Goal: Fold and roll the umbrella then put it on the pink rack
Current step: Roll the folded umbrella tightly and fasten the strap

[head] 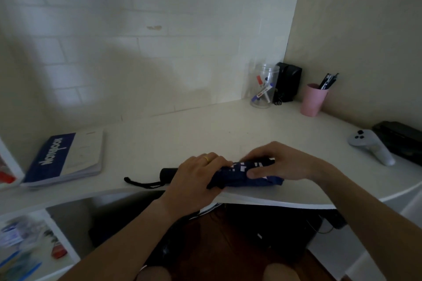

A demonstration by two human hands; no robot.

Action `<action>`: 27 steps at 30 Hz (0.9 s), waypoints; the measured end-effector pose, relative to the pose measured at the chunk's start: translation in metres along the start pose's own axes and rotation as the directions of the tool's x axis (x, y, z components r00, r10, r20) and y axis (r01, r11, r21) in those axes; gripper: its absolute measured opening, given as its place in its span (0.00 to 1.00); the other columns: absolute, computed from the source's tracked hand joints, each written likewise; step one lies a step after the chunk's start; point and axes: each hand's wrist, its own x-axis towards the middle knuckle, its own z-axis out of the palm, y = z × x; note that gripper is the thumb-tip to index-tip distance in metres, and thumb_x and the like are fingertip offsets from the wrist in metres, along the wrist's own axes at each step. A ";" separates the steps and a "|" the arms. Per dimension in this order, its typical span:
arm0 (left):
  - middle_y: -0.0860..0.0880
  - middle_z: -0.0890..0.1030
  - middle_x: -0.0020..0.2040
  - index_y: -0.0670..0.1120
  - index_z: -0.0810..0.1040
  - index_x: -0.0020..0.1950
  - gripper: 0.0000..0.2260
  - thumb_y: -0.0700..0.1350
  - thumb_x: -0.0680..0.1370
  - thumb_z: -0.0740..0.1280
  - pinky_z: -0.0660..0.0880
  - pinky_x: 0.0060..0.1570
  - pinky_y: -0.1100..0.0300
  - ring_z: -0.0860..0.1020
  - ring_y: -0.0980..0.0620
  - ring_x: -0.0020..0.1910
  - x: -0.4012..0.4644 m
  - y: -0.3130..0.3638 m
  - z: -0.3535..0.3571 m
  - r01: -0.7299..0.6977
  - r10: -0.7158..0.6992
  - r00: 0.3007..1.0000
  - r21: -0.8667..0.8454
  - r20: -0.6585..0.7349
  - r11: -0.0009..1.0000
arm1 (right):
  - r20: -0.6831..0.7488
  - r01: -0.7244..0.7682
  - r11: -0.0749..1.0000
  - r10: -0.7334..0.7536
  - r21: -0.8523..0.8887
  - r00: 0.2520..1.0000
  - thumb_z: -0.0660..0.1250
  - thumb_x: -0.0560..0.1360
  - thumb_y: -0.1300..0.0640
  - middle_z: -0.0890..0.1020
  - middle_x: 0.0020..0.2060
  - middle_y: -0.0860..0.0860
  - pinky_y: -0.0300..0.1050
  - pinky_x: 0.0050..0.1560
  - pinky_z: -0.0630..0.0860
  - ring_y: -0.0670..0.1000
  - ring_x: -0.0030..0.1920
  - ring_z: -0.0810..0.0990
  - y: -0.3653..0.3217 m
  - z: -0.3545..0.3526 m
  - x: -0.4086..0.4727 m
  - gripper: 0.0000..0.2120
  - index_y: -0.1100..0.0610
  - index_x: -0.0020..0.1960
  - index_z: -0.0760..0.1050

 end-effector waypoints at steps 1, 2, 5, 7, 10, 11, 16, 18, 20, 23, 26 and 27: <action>0.54 0.80 0.55 0.52 0.76 0.63 0.20 0.49 0.72 0.70 0.74 0.46 0.58 0.78 0.54 0.48 0.000 0.000 0.002 0.004 -0.004 1.000 -0.005 -0.012 1.000 | 0.014 0.027 0.998 -0.027 0.050 1.000 0.74 0.74 0.51 0.86 0.54 0.46 0.54 0.61 0.79 0.47 0.55 0.84 0.000 -0.002 0.003 0.15 0.50 0.60 0.82; 0.54 0.80 0.55 0.52 0.76 0.63 0.20 0.48 0.71 0.71 0.74 0.47 0.58 0.78 0.53 0.49 0.000 0.000 0.003 0.011 -0.011 1.000 -0.013 -0.026 1.000 | 0.001 0.051 0.996 -0.051 0.077 0.999 0.75 0.74 0.52 0.87 0.52 0.48 0.56 0.59 0.80 0.49 0.53 0.84 0.001 -0.004 0.006 0.13 0.52 0.58 0.83; 0.56 0.79 0.56 0.54 0.72 0.64 0.23 0.48 0.70 0.72 0.75 0.50 0.57 0.79 0.53 0.52 0.009 0.001 -0.004 0.085 -0.087 0.996 -0.066 -0.021 0.994 | -0.087 0.100 0.995 -0.097 0.022 0.991 0.77 0.72 0.53 0.88 0.48 0.46 0.51 0.53 0.81 0.47 0.48 0.85 -0.004 -0.013 0.012 0.11 0.51 0.54 0.85; 0.57 0.79 0.59 0.56 0.68 0.68 0.30 0.62 0.70 0.72 0.76 0.54 0.56 0.79 0.54 0.54 0.027 0.005 -0.018 0.151 -0.148 0.988 -0.056 0.050 0.987 | -0.132 0.132 0.991 -0.134 -0.026 0.982 0.78 0.70 0.55 0.88 0.46 0.45 0.38 0.47 0.79 0.43 0.45 0.85 -0.012 -0.025 0.013 0.12 0.51 0.53 0.85; 0.56 0.80 0.62 0.54 0.65 0.73 0.42 0.75 0.66 0.68 0.78 0.56 0.54 0.80 0.53 0.56 0.062 0.013 -0.037 0.190 -0.201 0.965 0.078 0.169 0.979 | -0.159 0.173 0.980 -0.187 -0.094 0.969 0.79 0.70 0.57 0.87 0.46 0.44 0.32 0.44 0.77 0.41 0.44 0.84 -0.040 -0.047 0.014 0.13 0.51 0.54 0.85; 0.54 0.81 0.60 0.53 0.66 0.71 0.38 0.73 0.68 0.69 0.78 0.54 0.53 0.81 0.51 0.55 0.072 0.015 -0.039 0.213 -0.218 0.961 0.047 0.169 0.976 | -0.185 0.196 0.965 -0.227 -0.172 0.956 0.79 0.69 0.55 0.86 0.46 0.43 0.34 0.45 0.77 0.42 0.45 0.83 -0.051 -0.052 0.016 0.13 0.50 0.54 0.85; 0.50 0.84 0.42 0.49 0.75 0.54 0.14 0.52 0.75 0.75 0.78 0.38 0.65 0.83 0.55 0.39 0.103 0.016 -0.053 0.415 -0.584 0.809 -0.644 -0.061 0.642 | -0.794 0.063 0.913 -0.384 -0.403 0.471 0.71 0.75 0.59 0.76 0.64 0.48 0.49 0.66 0.73 0.52 0.66 0.73 -0.095 -0.027 0.019 0.19 0.50 0.64 0.76; 0.44 0.85 0.45 0.44 0.77 0.55 0.13 0.49 0.76 0.75 0.81 0.42 0.57 0.85 0.47 0.42 0.109 0.021 -0.066 0.341 -0.672 0.738 -0.893 0.060 0.294 | -0.896 0.055 0.971 -0.236 -0.233 0.375 0.65 0.80 0.55 0.70 0.71 0.49 0.48 0.66 0.73 0.52 0.71 0.70 -0.108 0.006 0.016 0.21 0.48 0.72 0.69; 0.42 0.84 0.46 0.41 0.79 0.54 0.11 0.47 0.77 0.74 0.82 0.47 0.50 0.84 0.44 0.44 0.112 0.029 -0.080 0.222 -0.655 0.729 -0.974 0.200 -0.050 | -0.861 0.009 0.979 -0.184 -0.204 0.474 0.61 0.80 0.47 0.66 0.74 0.48 0.51 0.58 0.79 0.52 0.69 0.73 -0.111 0.041 0.018 0.26 0.45 0.77 0.61; 0.41 0.86 0.49 0.40 0.80 0.55 0.09 0.44 0.79 0.72 0.83 0.50 0.48 0.85 0.43 0.51 0.113 0.038 -0.094 0.146 -0.621 0.734 -0.957 0.276 -0.252 | -0.801 -0.049 0.979 -0.133 -0.198 0.584 0.62 0.77 0.41 0.76 0.65 0.50 0.44 0.32 0.81 0.50 0.46 0.84 -0.109 0.062 0.025 0.33 0.44 0.79 0.56; 0.41 0.86 0.56 0.40 0.78 0.63 0.17 0.44 0.76 0.72 0.79 0.60 0.46 0.84 0.43 0.57 0.109 0.040 -0.105 0.166 -0.563 0.782 -0.961 0.266 -0.223 | -0.775 0.034 0.992 -0.117 -0.123 0.621 0.58 0.78 0.38 0.80 0.51 0.41 0.34 0.29 0.75 0.47 0.36 0.83 -0.112 0.054 0.014 0.29 0.33 0.77 0.53; 0.41 0.86 0.57 0.39 0.77 0.64 0.22 0.46 0.73 0.73 0.78 0.62 0.45 0.84 0.43 0.58 0.108 0.038 -0.112 0.158 -0.552 0.797 -0.967 0.246 -0.202 | -0.769 0.101 0.994 -0.100 -0.047 0.631 0.60 0.78 0.38 0.80 0.54 0.37 0.32 0.36 0.77 0.43 0.43 0.84 -0.111 0.048 0.007 0.28 0.25 0.73 0.51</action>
